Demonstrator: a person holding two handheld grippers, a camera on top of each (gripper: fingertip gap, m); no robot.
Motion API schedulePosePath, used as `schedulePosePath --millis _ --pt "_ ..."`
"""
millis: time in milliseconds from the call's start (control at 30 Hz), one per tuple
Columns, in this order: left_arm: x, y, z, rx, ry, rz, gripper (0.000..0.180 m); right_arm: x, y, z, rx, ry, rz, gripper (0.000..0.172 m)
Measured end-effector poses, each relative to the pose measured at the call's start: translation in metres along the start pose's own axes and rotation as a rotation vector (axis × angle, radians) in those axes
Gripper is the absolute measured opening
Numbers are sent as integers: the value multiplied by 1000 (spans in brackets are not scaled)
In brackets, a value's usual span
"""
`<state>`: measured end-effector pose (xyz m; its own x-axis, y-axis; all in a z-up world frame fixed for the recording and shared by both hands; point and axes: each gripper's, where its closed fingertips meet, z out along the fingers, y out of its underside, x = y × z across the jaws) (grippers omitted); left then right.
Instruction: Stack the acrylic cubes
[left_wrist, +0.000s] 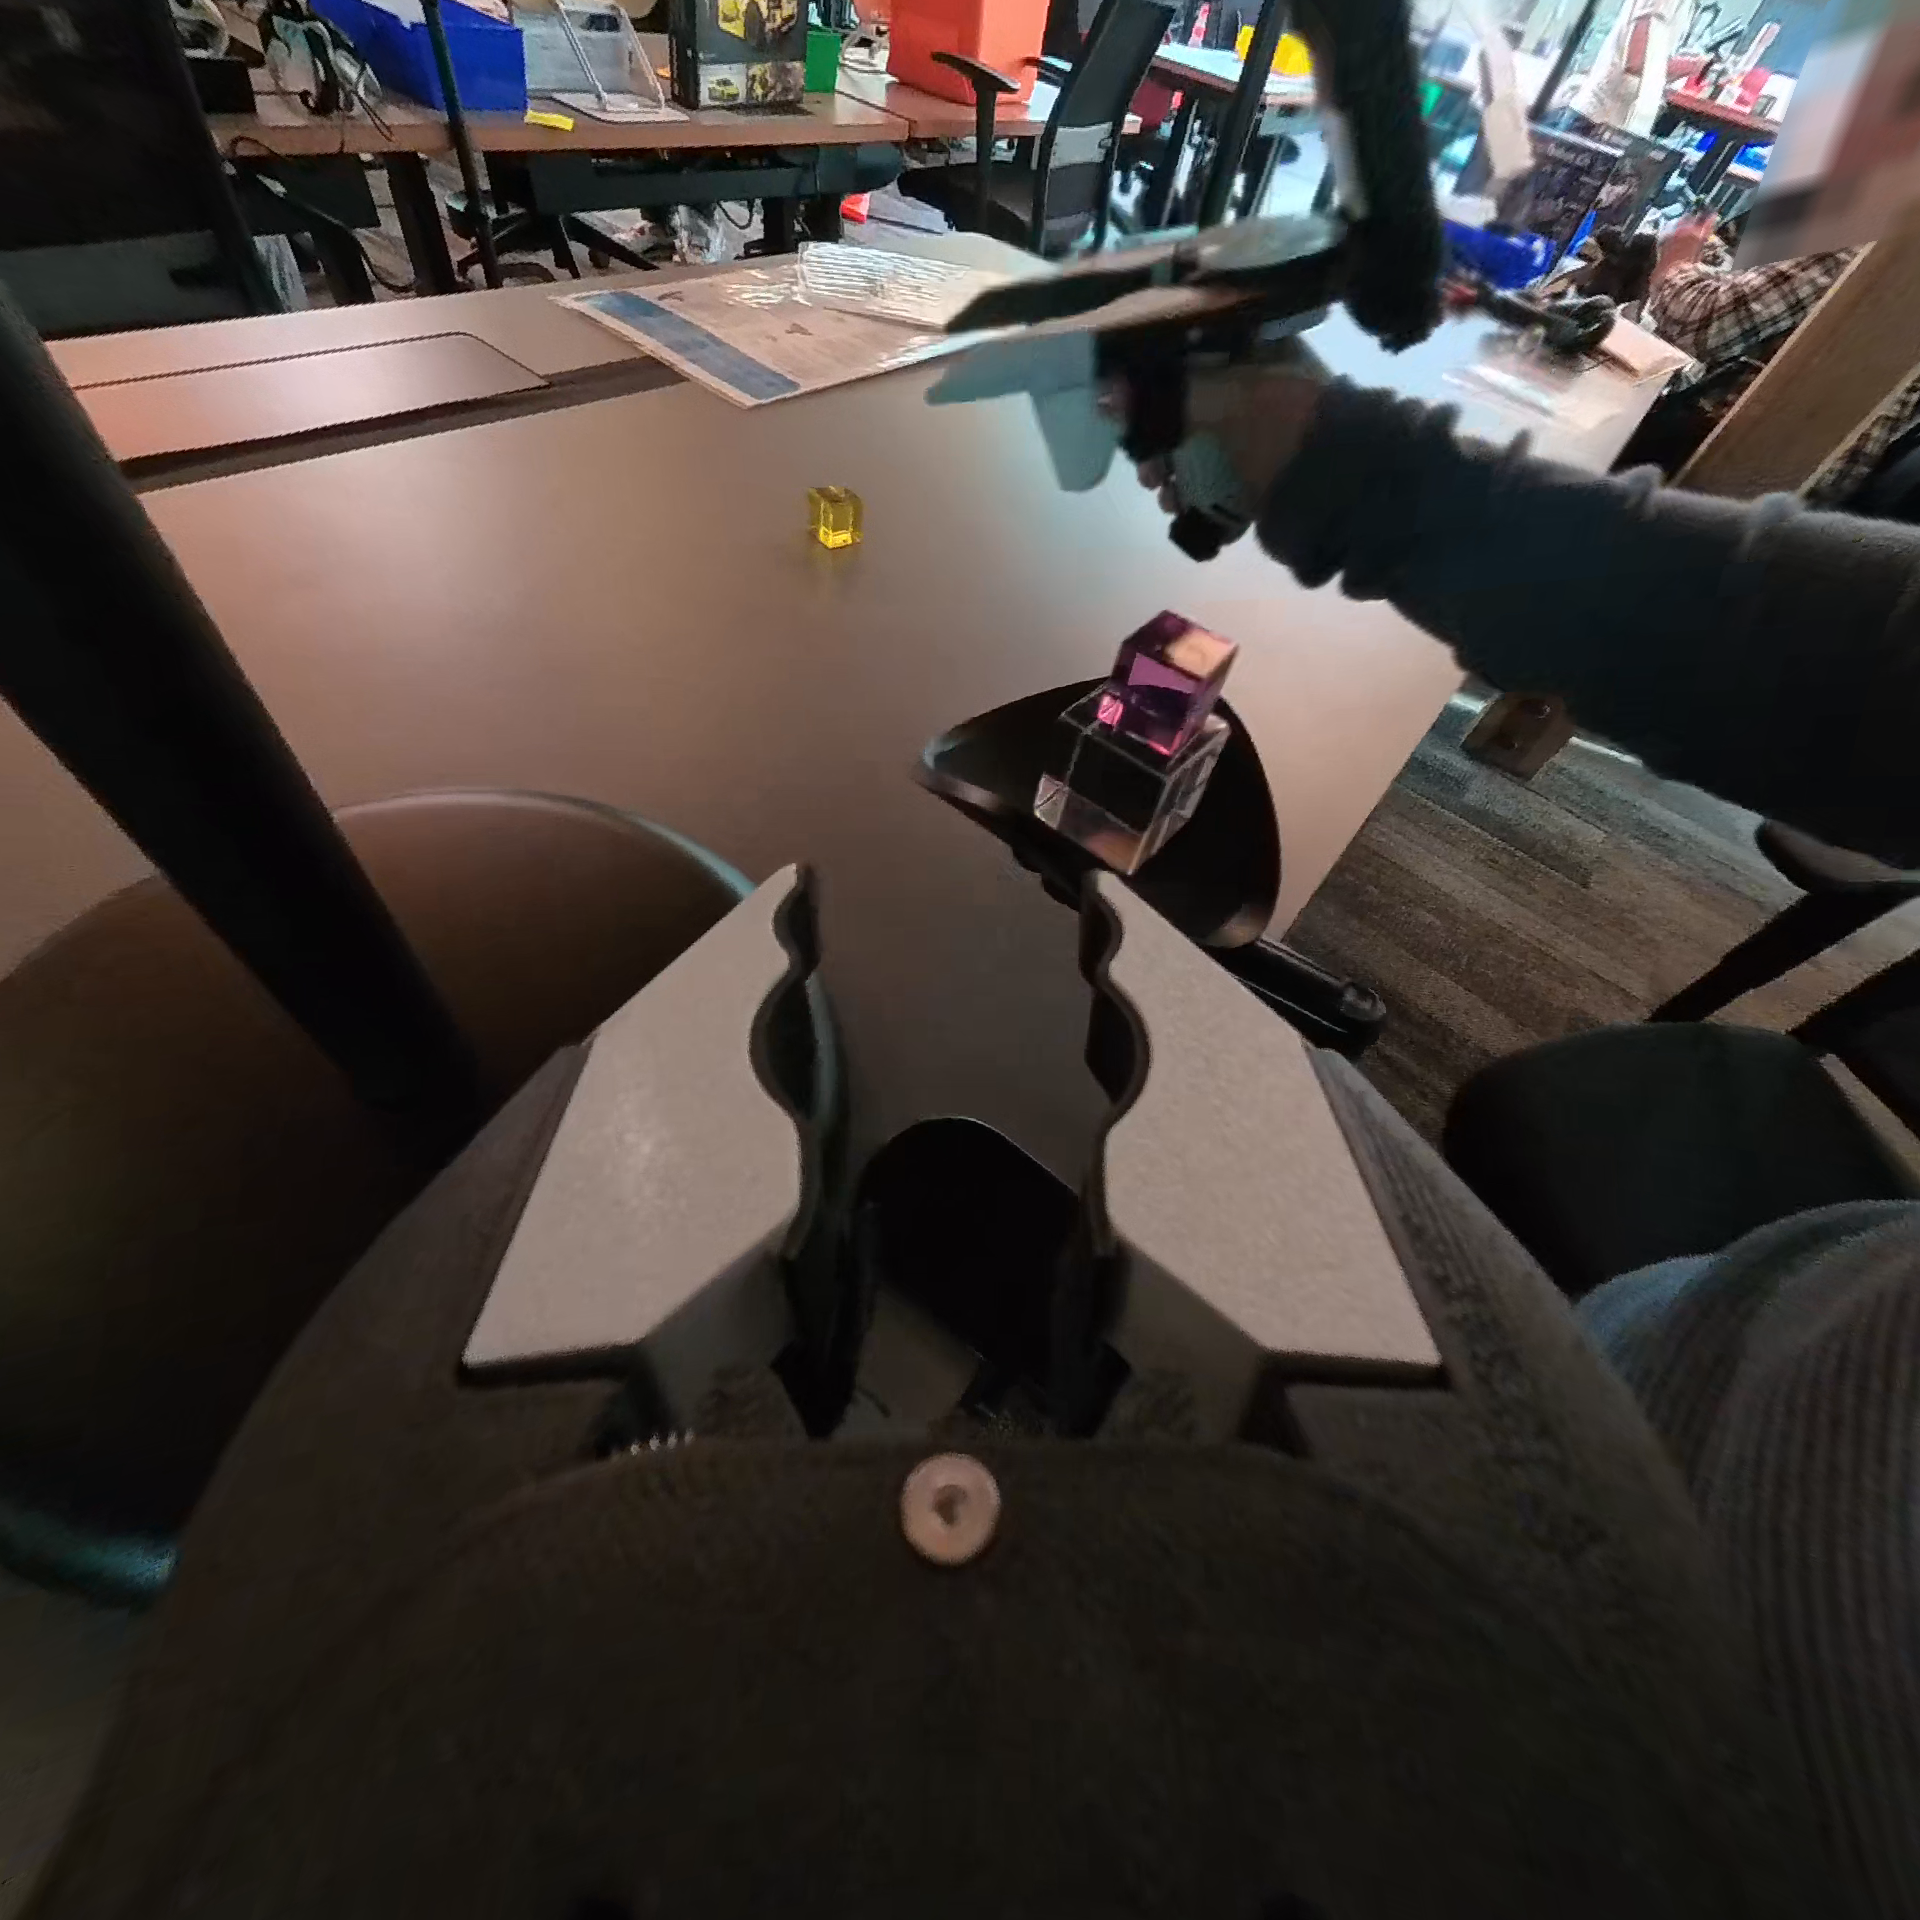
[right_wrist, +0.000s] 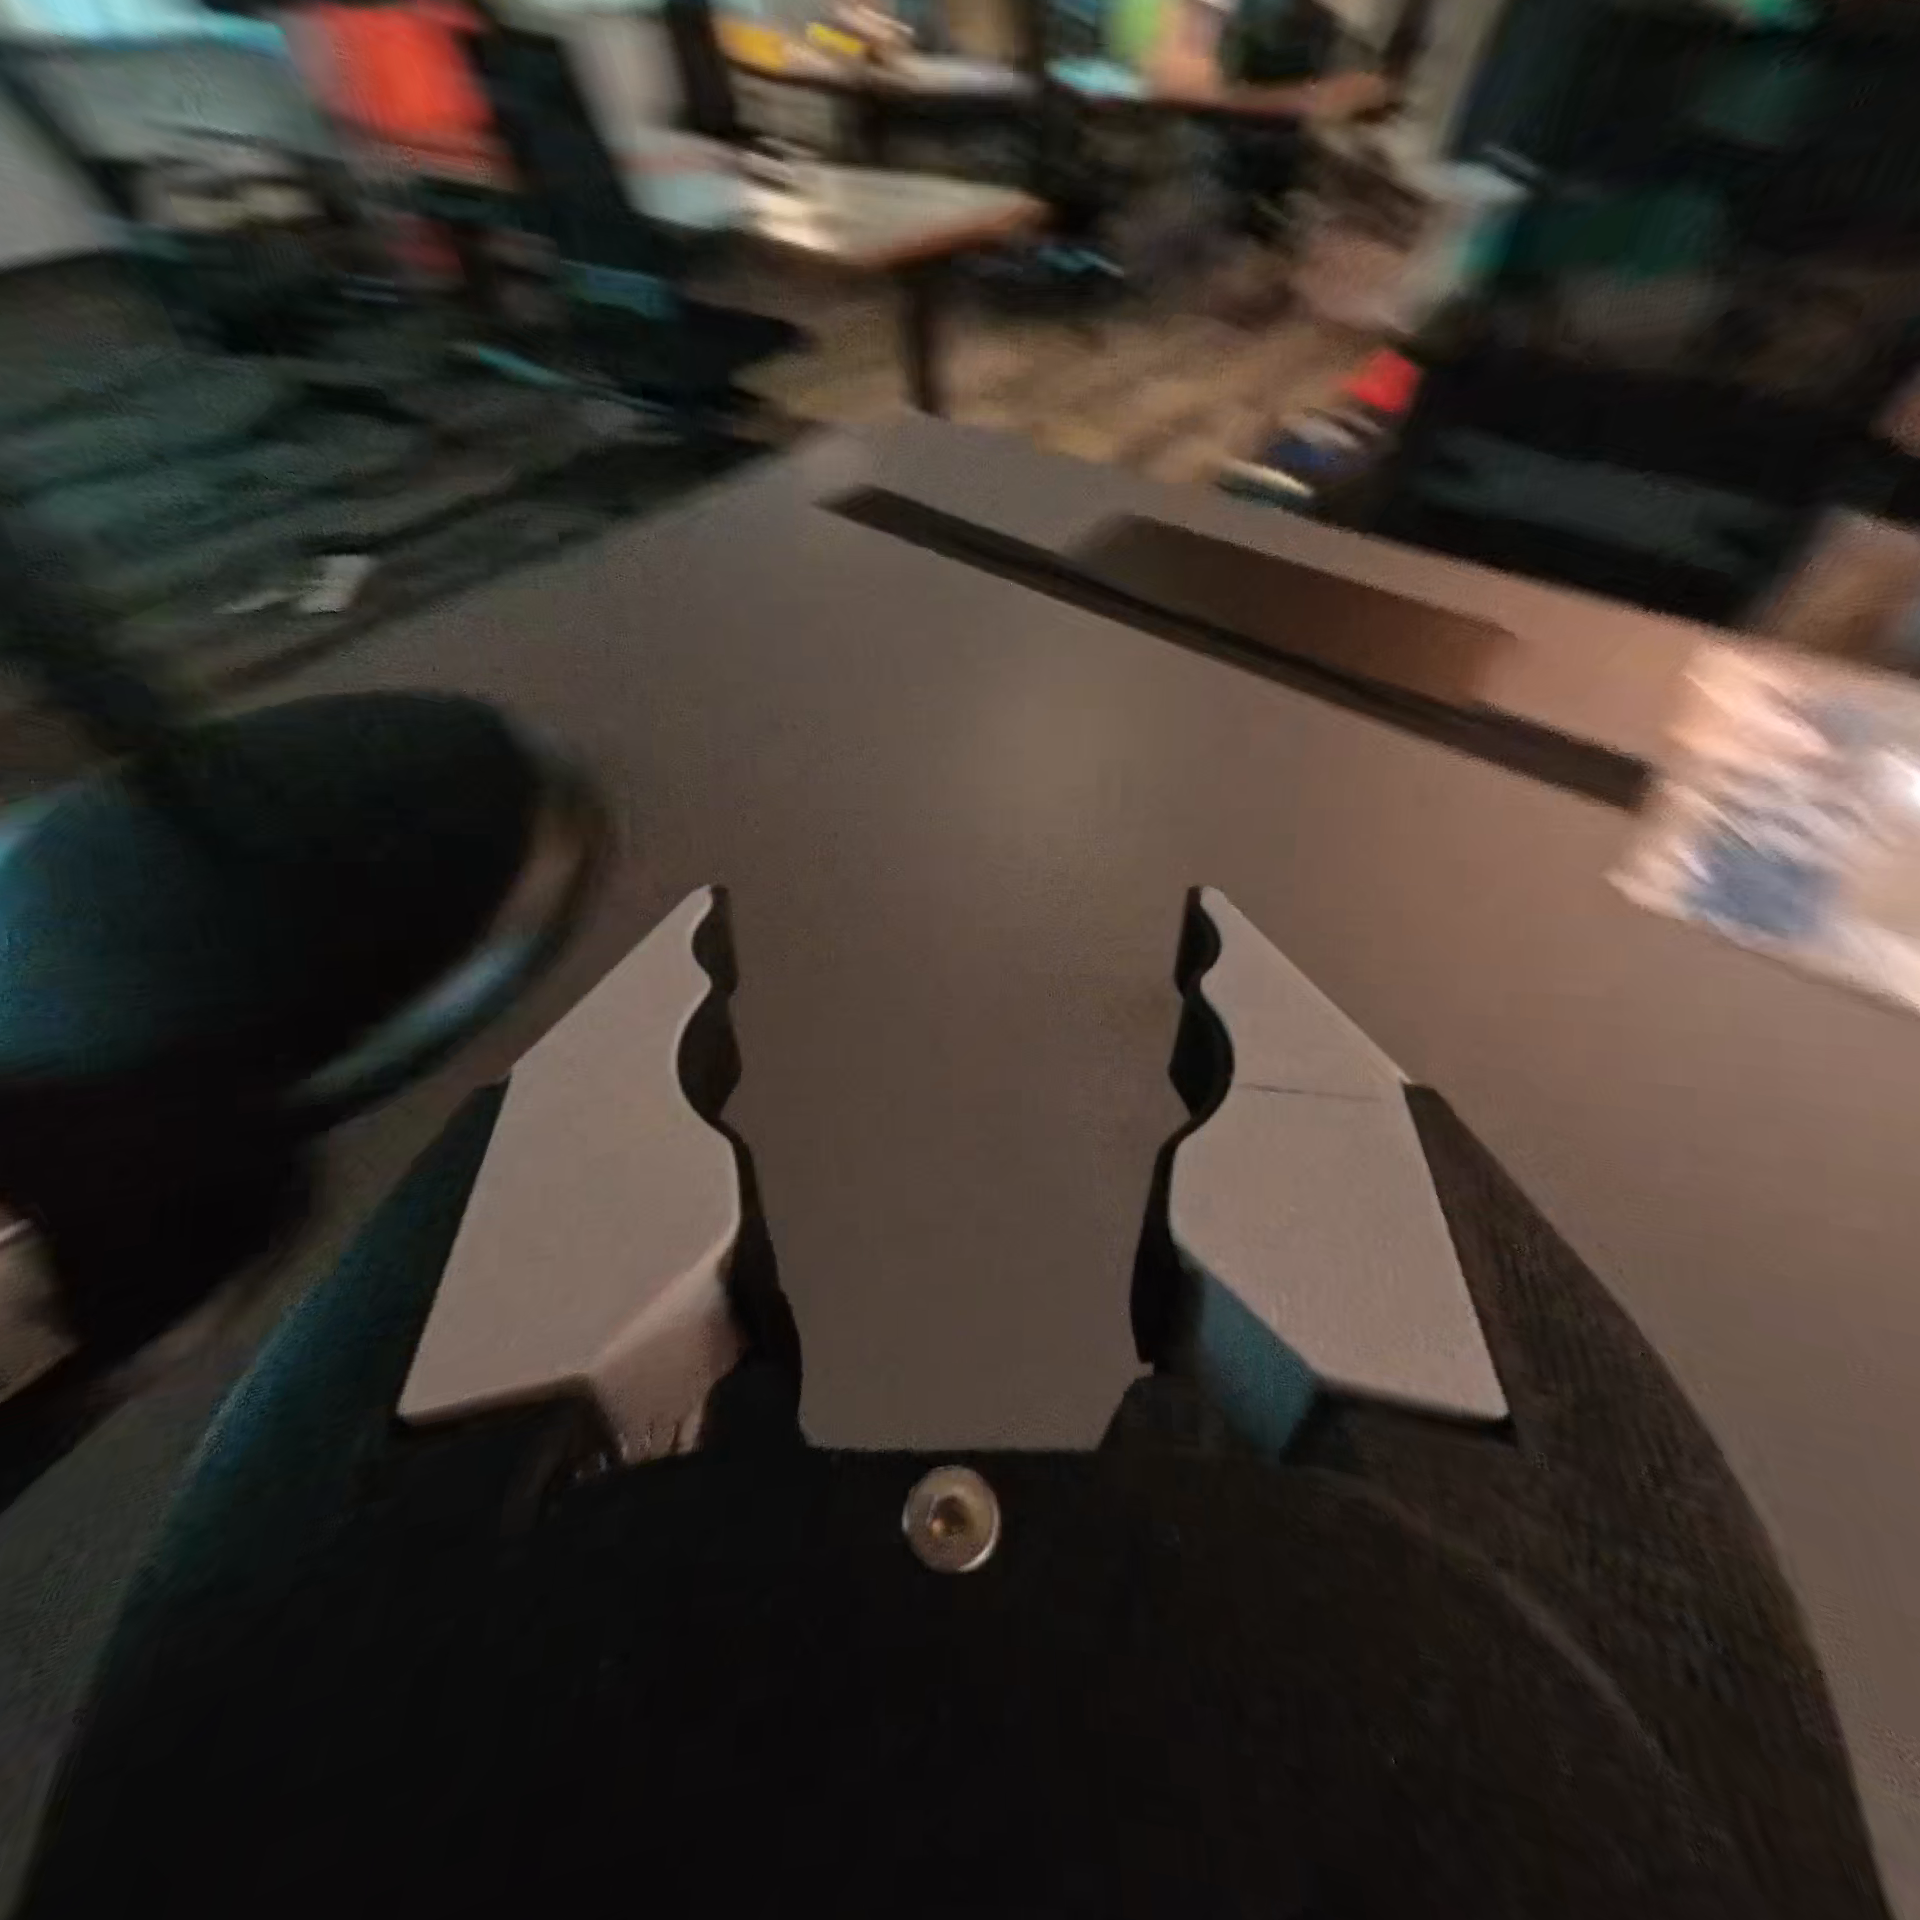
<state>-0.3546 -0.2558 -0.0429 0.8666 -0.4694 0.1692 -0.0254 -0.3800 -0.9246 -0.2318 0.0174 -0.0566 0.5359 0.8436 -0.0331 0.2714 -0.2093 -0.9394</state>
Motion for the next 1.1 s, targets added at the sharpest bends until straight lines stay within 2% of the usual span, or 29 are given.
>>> schedulePosePath --millis 100,200,300,500,533,567,667,800,1100 --pt "-4 -1 2 0 -6 -10 50 51 36 26 -103 179 197 76" --pt "-5 -3 5 -1 -7 -17 50 75 66 50 -171 272 297 67" --pt "-8 -5 7 -6 -15 -12 50 88 73 66 -191 358 287 57" --pt "-14 -6 9 -4 -20 -23 50 101 92 86 -309 469 215 51" --pt "-16 -6 9 -2 -22 -24 50 101 94 86 -315 479 215 42" --pt "-17 -5 9 -3 -21 -29 50 102 95 86 -315 490 209 26" --pt "-21 -2 11 -16 -14 -48 50 100 94 81 -324 494 209 25" --pt "-25 -5 12 -23 -2 -31 49 89 74 65 -269 439 182 25" --pt "-16 -17 18 0 56 8 49 40 44 -4 -183 271 89 25"
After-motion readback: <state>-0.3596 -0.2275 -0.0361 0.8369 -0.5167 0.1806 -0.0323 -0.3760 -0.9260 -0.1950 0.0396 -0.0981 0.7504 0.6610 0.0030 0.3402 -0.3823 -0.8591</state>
